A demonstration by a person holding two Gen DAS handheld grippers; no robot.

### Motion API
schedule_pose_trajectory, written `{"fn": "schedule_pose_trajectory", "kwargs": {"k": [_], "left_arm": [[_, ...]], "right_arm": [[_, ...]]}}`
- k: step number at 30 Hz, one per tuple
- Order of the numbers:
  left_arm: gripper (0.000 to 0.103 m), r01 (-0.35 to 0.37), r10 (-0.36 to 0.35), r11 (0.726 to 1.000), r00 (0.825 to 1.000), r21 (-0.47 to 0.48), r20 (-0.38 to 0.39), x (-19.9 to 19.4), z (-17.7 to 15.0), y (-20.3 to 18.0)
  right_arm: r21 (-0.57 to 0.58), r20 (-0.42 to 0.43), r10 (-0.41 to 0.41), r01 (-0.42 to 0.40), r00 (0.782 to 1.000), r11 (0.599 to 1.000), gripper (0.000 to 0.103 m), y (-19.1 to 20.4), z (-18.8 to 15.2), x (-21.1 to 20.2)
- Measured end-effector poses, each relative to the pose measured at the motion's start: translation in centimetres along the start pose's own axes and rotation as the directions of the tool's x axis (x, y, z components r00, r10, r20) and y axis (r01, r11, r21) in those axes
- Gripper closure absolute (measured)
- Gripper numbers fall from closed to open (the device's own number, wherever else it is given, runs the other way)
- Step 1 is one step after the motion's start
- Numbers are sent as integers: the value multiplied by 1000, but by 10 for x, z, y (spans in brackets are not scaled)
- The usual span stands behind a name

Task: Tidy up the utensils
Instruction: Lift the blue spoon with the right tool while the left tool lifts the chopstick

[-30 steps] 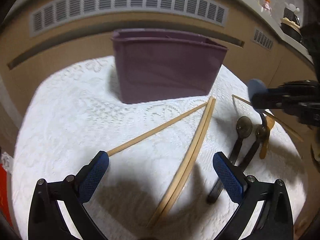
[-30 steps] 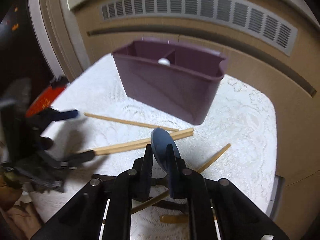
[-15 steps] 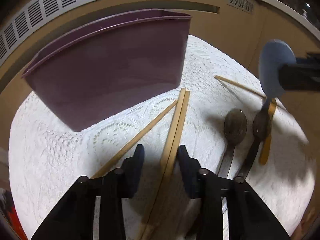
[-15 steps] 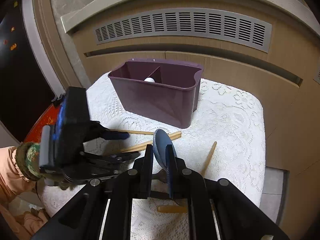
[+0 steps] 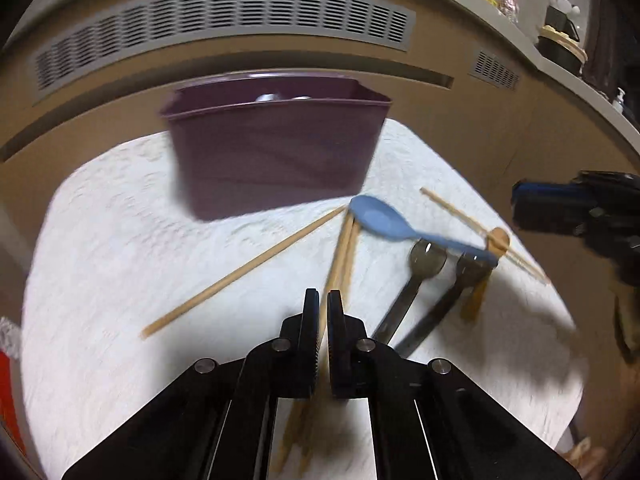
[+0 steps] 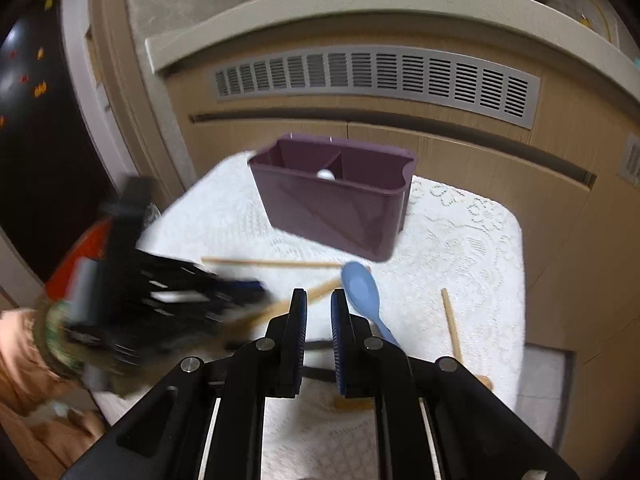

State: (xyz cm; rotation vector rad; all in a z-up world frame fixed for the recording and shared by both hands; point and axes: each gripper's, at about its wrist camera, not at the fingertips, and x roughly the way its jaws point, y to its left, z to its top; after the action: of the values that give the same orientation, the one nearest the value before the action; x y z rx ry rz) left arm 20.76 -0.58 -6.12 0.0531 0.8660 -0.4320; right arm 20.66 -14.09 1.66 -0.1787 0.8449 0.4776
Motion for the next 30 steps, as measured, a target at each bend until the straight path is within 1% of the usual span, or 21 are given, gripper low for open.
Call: {"fn": "schedule_pose_trajectory", "kwargs": {"k": [1, 3, 4, 6, 7, 9, 11, 13, 15, 17, 18, 19, 21, 22, 23, 25, 27, 28, 29, 30], "left_arm": [[99, -16, 16, 1000, 1000, -2, -7, -4, -7, 4], [99, -29, 28, 999, 999, -14, -21, -11, -18, 12], [97, -35, 34, 999, 999, -25, -24, -15, -24, 16], [97, -31, 30, 999, 999, -37, -34, -22, -35, 23], [95, -32, 31, 999, 999, -41, -34, -20, -33, 21], [88, -32, 31, 998, 999, -56, -26, -18, -36, 21], [68, -17, 15, 997, 1000, -75, -20, -16, -37, 22], [60, -5, 3, 996, 1000, -88, -14, -12, -36, 22], [60, 2, -4, 997, 1000, -82, -19, -10, -35, 23], [57, 6, -8, 997, 1000, -76, -24, -10, -34, 23], [56, 9, -11, 997, 1000, -71, -26, -10, -34, 25], [55, 13, -14, 998, 1000, -66, -27, -9, -33, 26], [48, 21, -22, 998, 999, -58, -29, -6, -30, 29], [44, 29, -30, 999, 999, -45, -26, -3, -26, 29], [44, 34, -34, 999, 999, -18, -22, 0, -21, 29], [44, 27, -26, 997, 999, 66, -20, 10, -6, 26], [46, 35, -30, 991, 999, 130, -43, 23, 11, 25], [53, 43, -33, 987, 997, 154, -69, 33, 22, 26], [64, 50, -35, 984, 995, 169, -91, 40, 29, 26], [69, 65, -39, 978, 991, 196, -131, 52, 39, 23]], "right_arm": [[-21, -16, -14, 14, 1000, 1000, 75, 0, -4, 4], [-66, -58, -56, 52, 997, 996, 62, -2, -15, 16], [-75, -80, -76, 70, 994, 995, 61, -6, -21, 23], [-65, -124, -86, 78, 989, 995, 61, -17, -29, 35], [-60, -137, -87, 80, 987, 995, 61, -22, -31, 41], [-59, -158, -98, 89, 983, 994, 61, -30, -30, 56], [-65, -172, -101, 91, 980, 994, 61, -34, -23, 73], [-73, -177, -100, 88, 979, 993, 61, -35, -14, 91], [-78, -172, -116, 103, 978, 992, 61, -34, -6, 110], [-55, -192, -93, 84, 977, 995, 61, -37, -1, 128], [-36, -177, -81, 76, 981, 996, 61, -38, 1, 132], [-25, -166, -75, 72, 983, 997, 65, -39, 3, 133], [3, -164, -54, 56, 985, 998, 78, -39, 5, 131], [17, -162, -53, 56, 985, 998, 78, -39, 5, 128], [39, -156, -47, 54, 987, 998, 78, -40, 4, 123], [91, -146, -20, 33, 989, 995, 78, -43, 2, 113], [139, -125, 3, 15, 992, 990, 78, -46, -2, 98], [155, -112, 12, 6, 994, 988, 78, -46, -3, 91], [171, -97, 21, -4, 995, 985, 78, -47, -4, 82], [182, -84, 29, -13, 996, 983, 78, -47, -5, 74]]}}
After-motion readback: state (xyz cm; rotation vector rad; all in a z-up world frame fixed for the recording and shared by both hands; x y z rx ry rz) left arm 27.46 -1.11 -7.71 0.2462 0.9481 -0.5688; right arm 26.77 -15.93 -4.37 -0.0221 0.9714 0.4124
